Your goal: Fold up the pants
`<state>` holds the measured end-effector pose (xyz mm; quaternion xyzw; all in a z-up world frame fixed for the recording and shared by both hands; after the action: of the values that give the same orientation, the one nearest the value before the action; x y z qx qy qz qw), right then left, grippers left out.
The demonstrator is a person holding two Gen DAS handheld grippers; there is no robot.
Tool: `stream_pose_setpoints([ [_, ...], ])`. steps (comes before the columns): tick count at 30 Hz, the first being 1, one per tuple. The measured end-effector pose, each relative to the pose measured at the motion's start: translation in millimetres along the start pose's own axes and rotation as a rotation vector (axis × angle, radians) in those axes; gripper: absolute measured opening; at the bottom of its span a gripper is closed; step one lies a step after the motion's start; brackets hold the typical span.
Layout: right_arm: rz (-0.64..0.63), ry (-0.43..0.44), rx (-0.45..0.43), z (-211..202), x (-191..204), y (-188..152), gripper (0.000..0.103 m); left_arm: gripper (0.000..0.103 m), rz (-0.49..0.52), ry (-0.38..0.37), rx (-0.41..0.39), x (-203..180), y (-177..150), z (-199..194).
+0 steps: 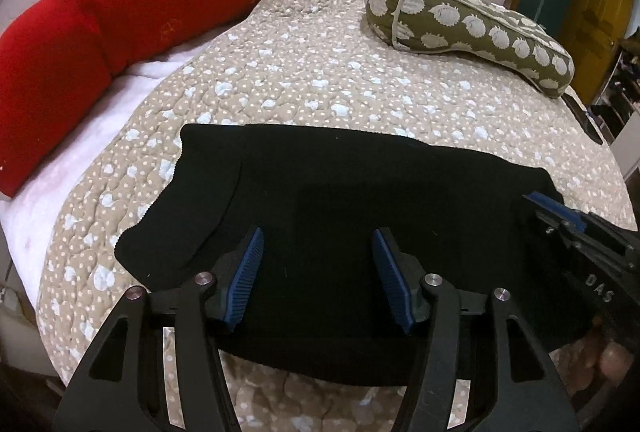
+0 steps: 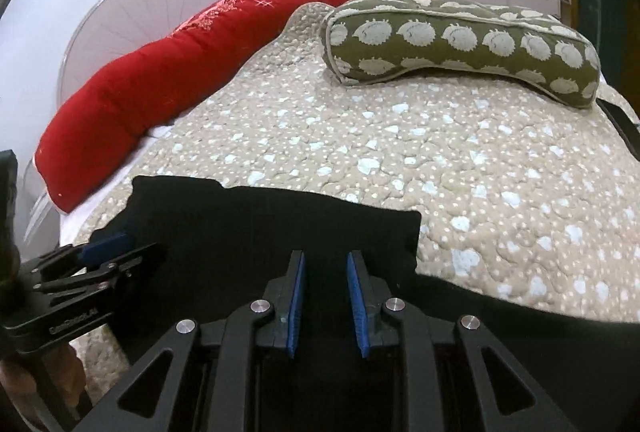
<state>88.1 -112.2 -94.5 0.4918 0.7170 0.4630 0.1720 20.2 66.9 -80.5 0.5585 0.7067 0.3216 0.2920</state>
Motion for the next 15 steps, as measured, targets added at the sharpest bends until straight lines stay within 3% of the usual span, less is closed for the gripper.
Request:
stream_pose_setpoints([
  [10,0.017,0.003,-0.034,-57.8,3.4,-9.1,0.02,0.057,0.022,0.037,-0.043,-4.6,-1.0,-13.9],
  [15,-0.056,-0.081,-0.037,-76.4,-4.4,-31.1,0.028,0.057,0.037,0.024,-0.058,-13.8,-2.1,-22.8],
])
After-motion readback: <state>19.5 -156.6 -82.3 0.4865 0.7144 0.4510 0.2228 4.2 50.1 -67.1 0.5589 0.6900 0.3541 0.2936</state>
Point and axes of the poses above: each gripper's, at about its wrist camera, not at the fingertips, and z roughly the way its jaws point, x to its left, y to its top, the point moved 3 cm from there along z, roughly the way its jaws point, and after that the axes turned 15 degrees about -x, right-handed, at the moved point
